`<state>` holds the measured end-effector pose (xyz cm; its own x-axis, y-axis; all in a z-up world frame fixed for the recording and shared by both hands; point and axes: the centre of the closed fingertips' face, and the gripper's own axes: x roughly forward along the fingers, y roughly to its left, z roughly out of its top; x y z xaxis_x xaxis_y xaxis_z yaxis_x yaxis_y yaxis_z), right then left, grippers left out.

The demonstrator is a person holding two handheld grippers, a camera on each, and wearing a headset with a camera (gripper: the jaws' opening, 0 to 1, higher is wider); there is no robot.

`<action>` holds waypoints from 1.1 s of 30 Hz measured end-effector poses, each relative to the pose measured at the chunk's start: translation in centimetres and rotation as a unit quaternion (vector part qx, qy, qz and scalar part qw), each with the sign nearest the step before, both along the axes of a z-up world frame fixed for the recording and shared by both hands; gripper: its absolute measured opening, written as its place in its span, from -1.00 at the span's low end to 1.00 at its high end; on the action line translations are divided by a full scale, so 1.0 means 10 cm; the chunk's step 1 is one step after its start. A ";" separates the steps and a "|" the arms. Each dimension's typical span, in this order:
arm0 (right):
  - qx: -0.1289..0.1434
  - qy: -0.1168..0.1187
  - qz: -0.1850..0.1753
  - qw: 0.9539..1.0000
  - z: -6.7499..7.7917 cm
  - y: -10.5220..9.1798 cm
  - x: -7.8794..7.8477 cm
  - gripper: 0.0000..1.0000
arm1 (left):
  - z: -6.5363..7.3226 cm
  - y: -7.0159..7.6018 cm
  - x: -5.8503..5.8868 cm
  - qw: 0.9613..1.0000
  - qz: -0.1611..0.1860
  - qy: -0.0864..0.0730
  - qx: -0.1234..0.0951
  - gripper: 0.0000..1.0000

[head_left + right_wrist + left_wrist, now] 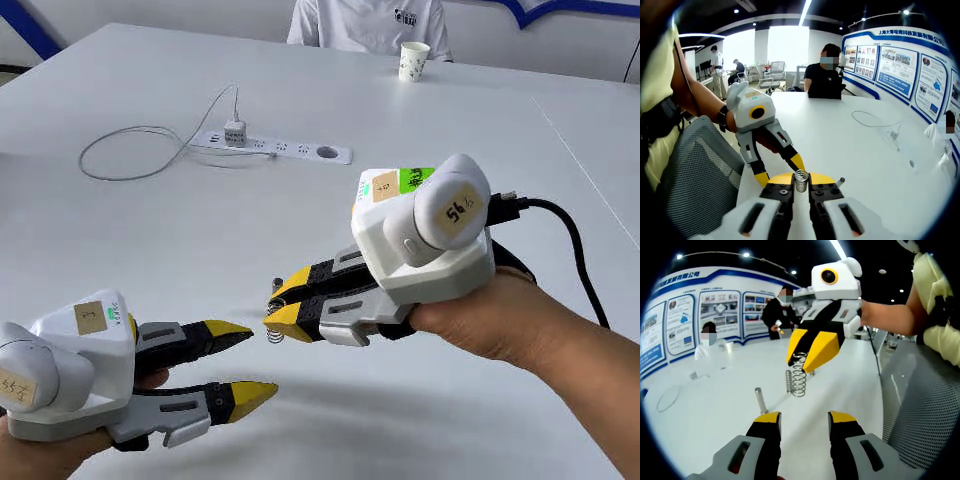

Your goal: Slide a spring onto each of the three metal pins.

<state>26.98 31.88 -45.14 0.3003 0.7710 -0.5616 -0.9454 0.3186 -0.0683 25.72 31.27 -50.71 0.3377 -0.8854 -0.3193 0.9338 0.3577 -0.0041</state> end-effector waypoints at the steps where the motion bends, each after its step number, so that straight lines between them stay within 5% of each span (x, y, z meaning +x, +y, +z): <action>1: 0.000 -0.001 -0.002 1.000 0.01 0.00 0.02 -0.77 | 0.00 0.00 0.00 1.000 0.001 0.001 0.000 -0.23; 33: 0.012 -0.023 -0.089 0.996 -0.01 -0.10 0.74 -0.77 | -0.04 0.06 0.05 1.000 0.011 0.007 -0.002 -0.19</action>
<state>34.36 30.84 -45.25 0.4582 0.7168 -0.5256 -0.8702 0.4822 -0.1012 26.17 31.92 -51.09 0.3524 -0.8789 -0.3214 0.9256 0.3780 -0.0189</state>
